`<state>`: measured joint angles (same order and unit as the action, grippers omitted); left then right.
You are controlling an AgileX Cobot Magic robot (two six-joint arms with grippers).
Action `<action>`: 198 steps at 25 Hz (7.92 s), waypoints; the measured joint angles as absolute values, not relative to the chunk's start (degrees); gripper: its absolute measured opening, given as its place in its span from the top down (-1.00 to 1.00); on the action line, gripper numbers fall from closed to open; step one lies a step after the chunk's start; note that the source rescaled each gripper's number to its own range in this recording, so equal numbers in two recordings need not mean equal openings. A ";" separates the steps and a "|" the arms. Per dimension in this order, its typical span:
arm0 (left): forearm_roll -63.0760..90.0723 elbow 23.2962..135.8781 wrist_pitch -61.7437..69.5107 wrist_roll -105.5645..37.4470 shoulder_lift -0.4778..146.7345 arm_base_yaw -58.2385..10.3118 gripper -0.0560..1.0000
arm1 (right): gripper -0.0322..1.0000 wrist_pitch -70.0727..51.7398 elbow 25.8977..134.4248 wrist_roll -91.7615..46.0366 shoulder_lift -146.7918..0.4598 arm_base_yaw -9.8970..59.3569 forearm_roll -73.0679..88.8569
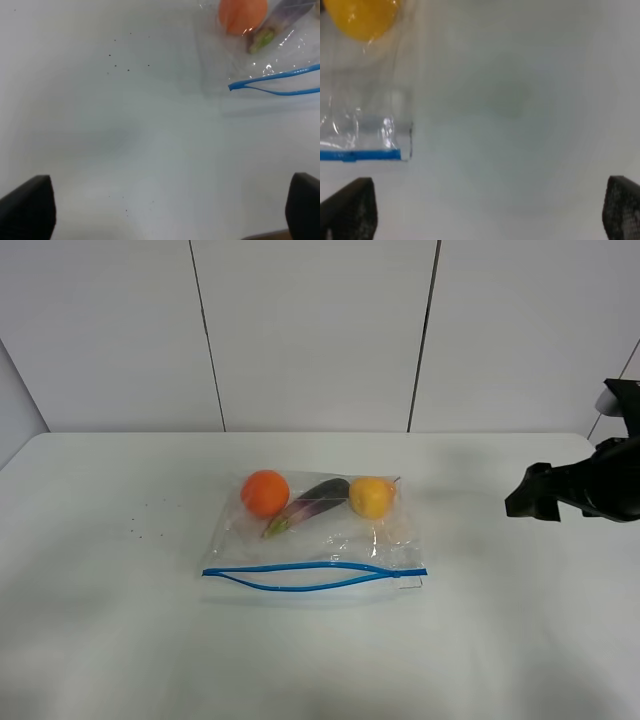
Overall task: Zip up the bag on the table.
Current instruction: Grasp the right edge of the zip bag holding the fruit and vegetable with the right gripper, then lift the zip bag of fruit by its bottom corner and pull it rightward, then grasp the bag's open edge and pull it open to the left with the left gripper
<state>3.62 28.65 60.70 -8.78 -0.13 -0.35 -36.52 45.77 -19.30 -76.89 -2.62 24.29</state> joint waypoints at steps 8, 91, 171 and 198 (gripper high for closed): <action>3.62 28.65 60.70 -8.78 -0.13 -0.35 -1.00 | -1.00 -54.80 51.29 -55.57 -101.67 -13.80 60.04; 3.62 28.65 60.70 -8.78 -0.13 -0.35 -1.00 | -0.43 -65.40 59.95 -69.82 -126.44 -0.26 76.48; 10.76 30.40 59.25 -8.78 -0.13 -0.35 -1.00 | 0.94 -68.90 60.29 -55.35 -109.71 -0.26 75.41; 30.82 50.58 39.16 -45.79 51.08 -17.85 -0.76 | 0.94 -68.90 60.29 -54.99 -109.65 -0.26 74.96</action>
<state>30.82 50.58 39.16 -45.79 51.08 -17.85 -68.90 60.29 -54.99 -109.65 -0.26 74.96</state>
